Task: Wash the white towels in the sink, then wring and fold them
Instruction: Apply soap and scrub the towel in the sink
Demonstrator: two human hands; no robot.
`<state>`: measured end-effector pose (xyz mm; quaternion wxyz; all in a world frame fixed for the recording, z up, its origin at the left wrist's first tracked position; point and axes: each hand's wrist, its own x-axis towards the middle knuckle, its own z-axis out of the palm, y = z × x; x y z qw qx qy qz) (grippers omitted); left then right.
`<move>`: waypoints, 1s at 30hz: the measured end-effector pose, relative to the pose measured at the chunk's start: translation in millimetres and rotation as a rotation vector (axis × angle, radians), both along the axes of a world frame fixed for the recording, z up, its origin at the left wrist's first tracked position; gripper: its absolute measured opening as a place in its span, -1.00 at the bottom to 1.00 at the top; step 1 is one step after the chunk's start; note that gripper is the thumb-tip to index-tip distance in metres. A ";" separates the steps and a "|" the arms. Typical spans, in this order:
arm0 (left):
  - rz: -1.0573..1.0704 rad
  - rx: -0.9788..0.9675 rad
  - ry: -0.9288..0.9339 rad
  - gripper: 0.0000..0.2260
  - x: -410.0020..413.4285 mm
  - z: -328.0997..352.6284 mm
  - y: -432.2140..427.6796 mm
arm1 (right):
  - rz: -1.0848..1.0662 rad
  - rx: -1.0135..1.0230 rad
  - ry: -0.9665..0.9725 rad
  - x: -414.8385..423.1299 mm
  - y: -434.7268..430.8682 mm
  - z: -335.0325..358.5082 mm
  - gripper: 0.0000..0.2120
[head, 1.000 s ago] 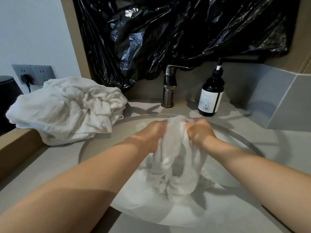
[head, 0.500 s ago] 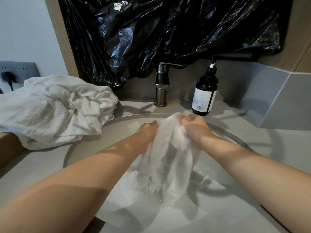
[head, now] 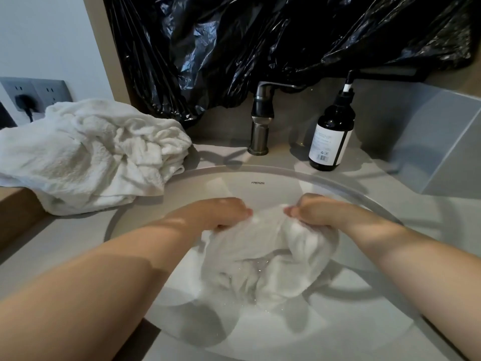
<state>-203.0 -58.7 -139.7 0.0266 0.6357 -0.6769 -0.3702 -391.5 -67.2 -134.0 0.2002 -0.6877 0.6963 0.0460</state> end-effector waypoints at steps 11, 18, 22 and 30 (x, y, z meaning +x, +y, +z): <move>-0.235 0.153 -0.503 -0.36 17.5 -30.7 2.2 | 0.429 0.114 0.063 48.1 27.1 -49.6 -0.41; 0.094 0.085 0.255 -0.40 26.9 -10.1 -8.9 | 0.110 0.331 -0.896 -4.1 -10.0 -11.7 -0.77; 0.281 0.012 0.676 -0.51 14.3 -2.6 -8.6 | -0.146 0.271 -1.222 2.8 0.0 10.4 -0.75; 0.571 0.111 0.937 -0.55 -15.7 5.4 -2.8 | -0.115 -0.470 -0.455 49.9 18.8 -14.8 -0.59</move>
